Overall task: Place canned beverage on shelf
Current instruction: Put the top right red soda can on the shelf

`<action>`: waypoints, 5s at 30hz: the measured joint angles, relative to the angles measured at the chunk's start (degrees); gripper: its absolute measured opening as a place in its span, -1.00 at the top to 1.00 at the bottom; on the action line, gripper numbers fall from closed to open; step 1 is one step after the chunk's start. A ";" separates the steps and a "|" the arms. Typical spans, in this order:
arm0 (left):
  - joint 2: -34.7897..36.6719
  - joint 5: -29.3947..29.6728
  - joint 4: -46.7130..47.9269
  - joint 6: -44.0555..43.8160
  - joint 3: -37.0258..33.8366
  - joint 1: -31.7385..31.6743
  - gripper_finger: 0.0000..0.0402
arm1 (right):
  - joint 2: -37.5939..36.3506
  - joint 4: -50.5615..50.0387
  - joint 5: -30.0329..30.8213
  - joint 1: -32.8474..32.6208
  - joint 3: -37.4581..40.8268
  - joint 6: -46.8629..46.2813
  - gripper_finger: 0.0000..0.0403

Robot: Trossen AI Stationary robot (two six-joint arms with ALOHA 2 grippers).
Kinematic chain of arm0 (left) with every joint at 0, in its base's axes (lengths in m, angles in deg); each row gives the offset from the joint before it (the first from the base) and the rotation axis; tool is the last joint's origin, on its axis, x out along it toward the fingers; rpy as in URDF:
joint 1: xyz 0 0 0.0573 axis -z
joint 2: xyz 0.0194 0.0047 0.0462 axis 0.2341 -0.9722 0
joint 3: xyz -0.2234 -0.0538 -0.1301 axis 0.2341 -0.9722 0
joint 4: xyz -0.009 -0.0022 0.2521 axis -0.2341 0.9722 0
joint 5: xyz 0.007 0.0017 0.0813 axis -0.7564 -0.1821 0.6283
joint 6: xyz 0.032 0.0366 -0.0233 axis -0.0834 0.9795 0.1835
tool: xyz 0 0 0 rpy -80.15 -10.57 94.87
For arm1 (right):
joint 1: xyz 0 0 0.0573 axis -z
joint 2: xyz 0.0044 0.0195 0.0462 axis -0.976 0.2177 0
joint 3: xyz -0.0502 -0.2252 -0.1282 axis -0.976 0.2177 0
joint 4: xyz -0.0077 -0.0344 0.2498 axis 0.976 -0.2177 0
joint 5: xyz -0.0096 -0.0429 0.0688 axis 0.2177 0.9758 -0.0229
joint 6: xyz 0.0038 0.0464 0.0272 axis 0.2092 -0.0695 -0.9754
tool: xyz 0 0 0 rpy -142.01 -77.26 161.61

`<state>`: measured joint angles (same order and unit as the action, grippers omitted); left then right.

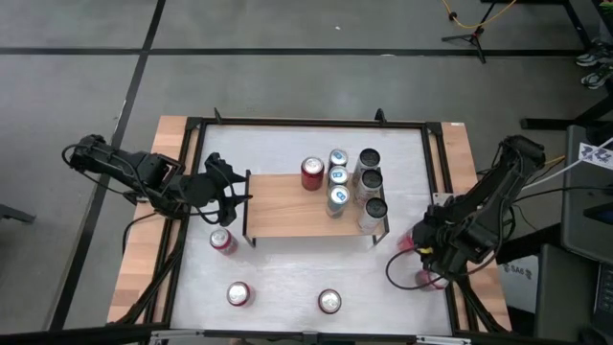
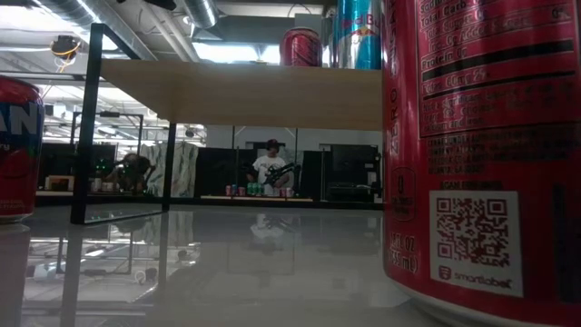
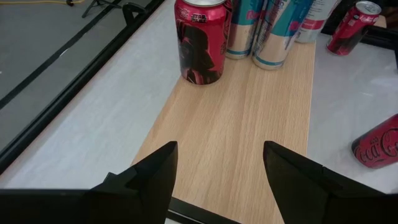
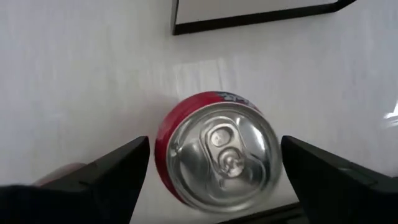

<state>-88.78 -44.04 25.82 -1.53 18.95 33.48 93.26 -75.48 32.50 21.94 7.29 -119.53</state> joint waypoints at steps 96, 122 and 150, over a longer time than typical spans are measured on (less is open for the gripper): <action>0.00 0.00 -0.07 -0.04 0.00 0.02 -0.14 | 35.28 21.36 -2.46 14.70 -33.99 1.99 -0.52; 0.00 0.01 -0.04 0.03 0.00 0.00 -0.14 | 37.32 24.82 1.57 21.40 -35.87 5.76 -0.52; 0.00 0.04 -0.04 0.07 -0.02 0.02 -0.14 | 42.58 24.70 -4.00 21.40 -35.83 6.36 -0.52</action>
<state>-88.78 -44.00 25.77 -1.46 18.92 33.50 135.84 -50.77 28.50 43.34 -28.54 -113.17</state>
